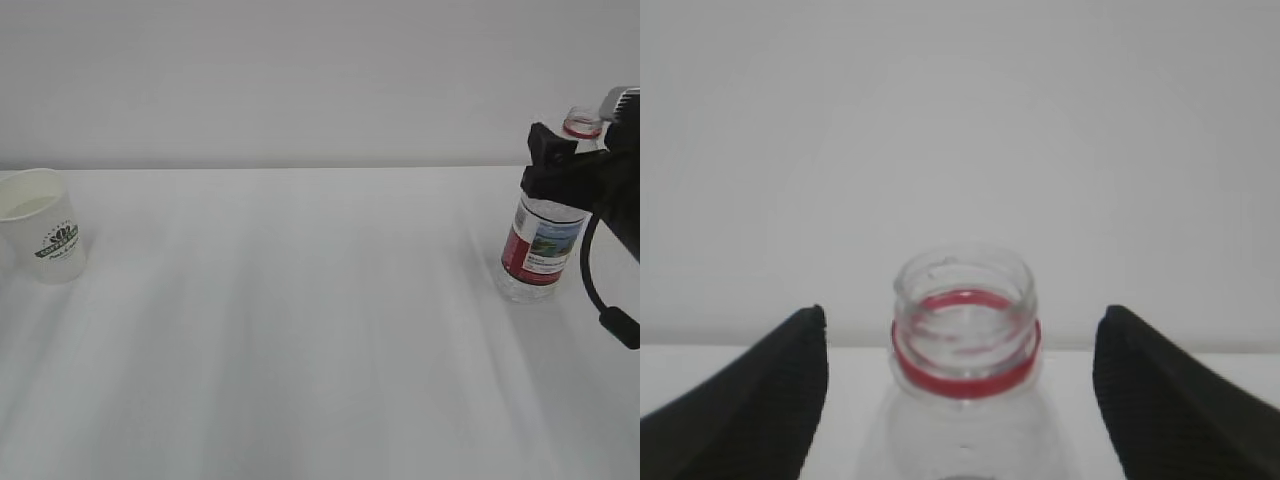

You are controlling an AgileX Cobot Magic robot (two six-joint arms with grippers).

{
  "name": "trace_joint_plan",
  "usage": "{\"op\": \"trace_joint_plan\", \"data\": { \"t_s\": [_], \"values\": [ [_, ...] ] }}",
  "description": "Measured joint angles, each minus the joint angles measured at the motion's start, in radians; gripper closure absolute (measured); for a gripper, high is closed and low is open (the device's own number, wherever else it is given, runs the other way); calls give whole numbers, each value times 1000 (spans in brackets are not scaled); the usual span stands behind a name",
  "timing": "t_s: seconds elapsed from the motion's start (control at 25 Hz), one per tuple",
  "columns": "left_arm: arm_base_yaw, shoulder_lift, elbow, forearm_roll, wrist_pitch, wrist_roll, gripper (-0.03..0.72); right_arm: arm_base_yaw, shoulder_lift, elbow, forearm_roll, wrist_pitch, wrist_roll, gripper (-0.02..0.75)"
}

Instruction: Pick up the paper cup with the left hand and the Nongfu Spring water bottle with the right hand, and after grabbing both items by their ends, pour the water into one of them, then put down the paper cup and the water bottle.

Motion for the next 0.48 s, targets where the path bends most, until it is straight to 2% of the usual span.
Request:
{"op": "trace_joint_plan", "data": {
  "t_s": [0.32,0.48],
  "values": [
    [0,-82,0,-19,9,0,126,0,-134,2,5,109,-37,120],
    [0,-180,2,-42,118,0,133,0,-187,7,6,170,-50,125]
  ]
}}
